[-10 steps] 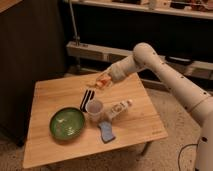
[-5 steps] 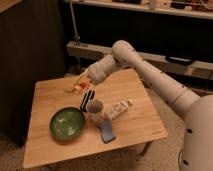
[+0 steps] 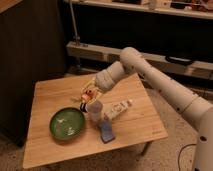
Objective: Place the pepper in the ceramic cup
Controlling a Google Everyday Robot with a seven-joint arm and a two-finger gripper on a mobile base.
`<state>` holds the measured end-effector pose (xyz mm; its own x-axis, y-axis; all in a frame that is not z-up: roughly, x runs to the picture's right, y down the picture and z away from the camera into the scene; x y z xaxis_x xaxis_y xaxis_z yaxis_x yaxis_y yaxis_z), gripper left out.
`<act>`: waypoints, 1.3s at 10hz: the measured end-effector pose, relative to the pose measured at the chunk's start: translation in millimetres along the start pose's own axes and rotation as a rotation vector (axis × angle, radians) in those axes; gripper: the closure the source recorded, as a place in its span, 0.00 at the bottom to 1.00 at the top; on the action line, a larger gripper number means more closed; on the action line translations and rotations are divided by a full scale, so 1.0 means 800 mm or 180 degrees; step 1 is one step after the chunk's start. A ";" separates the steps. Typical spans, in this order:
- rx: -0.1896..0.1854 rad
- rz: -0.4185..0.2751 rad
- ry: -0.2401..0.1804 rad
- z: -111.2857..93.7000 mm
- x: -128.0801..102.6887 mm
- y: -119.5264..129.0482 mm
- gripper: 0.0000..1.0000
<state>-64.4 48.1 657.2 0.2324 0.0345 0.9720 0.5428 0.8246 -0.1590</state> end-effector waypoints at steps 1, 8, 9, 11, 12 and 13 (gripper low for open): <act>-0.0006 0.0045 -0.0088 0.006 0.000 0.007 0.86; -0.0179 0.0250 -0.0384 0.057 0.030 0.030 0.80; -0.0181 0.0290 -0.0408 0.059 0.037 0.033 0.71; -0.0168 0.0336 -0.0416 0.058 0.047 0.034 0.49; -0.0167 0.0338 -0.0406 0.058 0.049 0.034 0.39; -0.0166 0.0347 -0.0380 0.056 0.053 0.035 0.28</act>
<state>-75.4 98.2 701.7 0.1963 0.1915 0.9617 0.5616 0.7820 -0.2703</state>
